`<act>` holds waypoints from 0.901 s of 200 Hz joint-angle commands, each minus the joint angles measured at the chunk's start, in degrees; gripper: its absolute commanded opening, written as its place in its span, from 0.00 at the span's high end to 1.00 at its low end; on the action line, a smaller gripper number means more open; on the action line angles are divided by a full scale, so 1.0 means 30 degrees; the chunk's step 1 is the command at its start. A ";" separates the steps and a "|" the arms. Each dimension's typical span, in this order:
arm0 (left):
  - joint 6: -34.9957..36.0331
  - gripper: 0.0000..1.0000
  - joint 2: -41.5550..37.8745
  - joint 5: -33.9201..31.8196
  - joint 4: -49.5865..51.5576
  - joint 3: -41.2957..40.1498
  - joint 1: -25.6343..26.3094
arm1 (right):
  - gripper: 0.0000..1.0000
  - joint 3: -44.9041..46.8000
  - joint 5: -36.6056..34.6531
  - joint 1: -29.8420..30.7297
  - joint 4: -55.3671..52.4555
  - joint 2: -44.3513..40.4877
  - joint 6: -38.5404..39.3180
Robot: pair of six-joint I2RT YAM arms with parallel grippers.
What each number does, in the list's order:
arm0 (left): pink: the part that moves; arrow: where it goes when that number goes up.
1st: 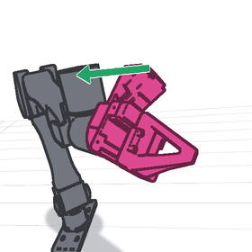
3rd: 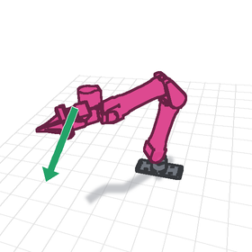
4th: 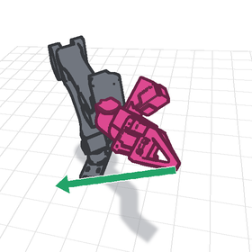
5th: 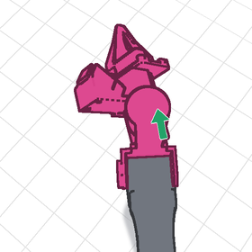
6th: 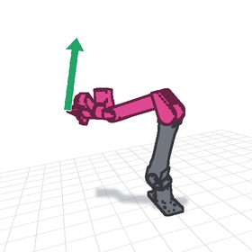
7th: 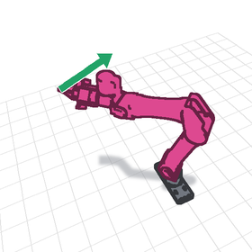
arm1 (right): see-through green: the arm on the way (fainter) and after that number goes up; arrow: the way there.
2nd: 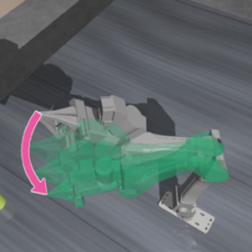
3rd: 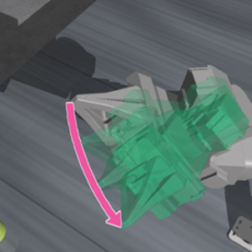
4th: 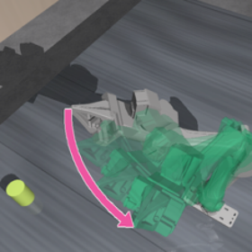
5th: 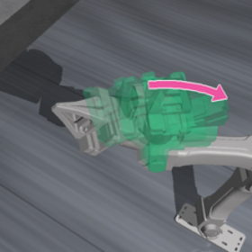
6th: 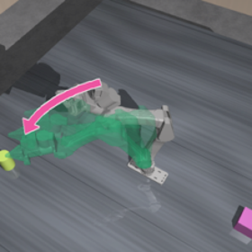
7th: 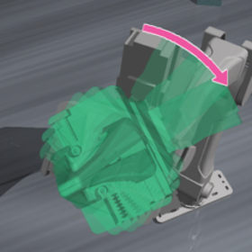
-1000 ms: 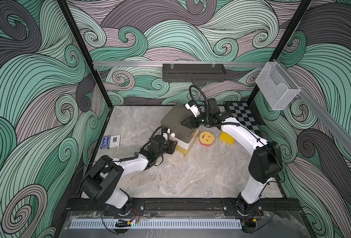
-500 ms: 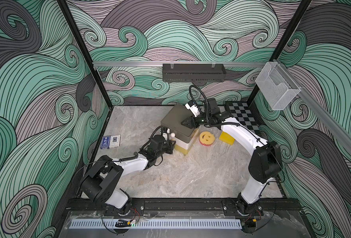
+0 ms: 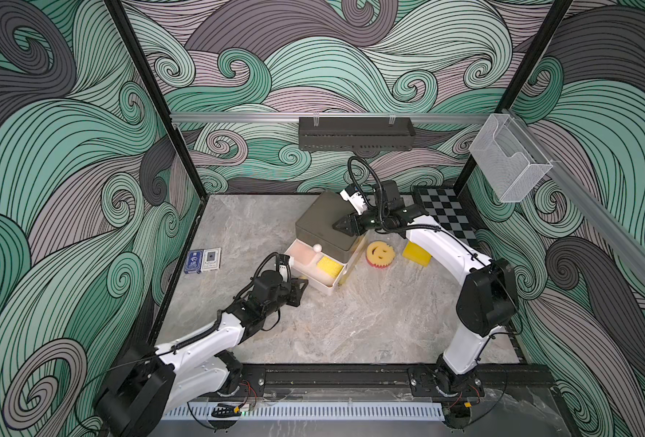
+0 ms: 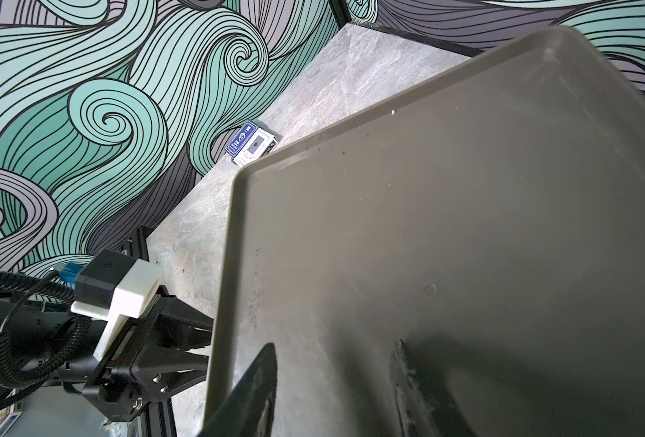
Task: Take the sponge out of the drawer
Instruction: Open the drawer in the storage box.
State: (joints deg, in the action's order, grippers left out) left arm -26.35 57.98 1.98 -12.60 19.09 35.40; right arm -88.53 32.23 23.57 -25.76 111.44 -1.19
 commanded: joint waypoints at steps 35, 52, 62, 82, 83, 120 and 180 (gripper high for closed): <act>-0.1281 0.85 -0.2926 0.0015 0.3912 -0.0769 0.0242 | 0.51 -0.0193 -0.1066 -0.0493 -0.2910 0.1965 0.0220; -0.1266 0.85 -0.3022 -0.0070 0.3873 -0.0915 0.0242 | 0.51 -0.0625 -0.1221 -0.0527 -0.3076 0.1914 0.0396; -0.1275 0.85 -0.2883 -0.0059 0.3892 -0.0843 0.0242 | 0.51 -0.0856 -0.1405 -0.0557 -0.3120 0.1787 0.0439; -0.1211 0.85 -0.2729 -0.0008 0.3682 -0.0820 0.0242 | 0.51 -0.1289 -0.1995 -0.0562 -0.3321 0.1137 0.0758; -0.1195 0.85 -0.2736 0.0003 0.3678 -0.0823 0.0242 | 0.51 -0.1299 -0.2018 -0.0577 -0.3344 0.1083 0.0783; -0.1010 0.84 -0.2956 -0.0116 0.3814 -0.0774 0.0241 | 0.49 -0.1464 -0.3739 -0.0553 -0.3585 -0.1301 0.1096; -0.0863 0.84 -0.2598 0.0160 0.3528 -0.0711 0.0242 | 0.49 0.2066 -0.4853 0.3157 -0.4583 -0.6648 0.2157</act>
State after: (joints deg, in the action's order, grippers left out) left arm -28.95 49.34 2.07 -4.93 16.69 35.81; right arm -86.30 19.97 27.27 -37.08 94.80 2.24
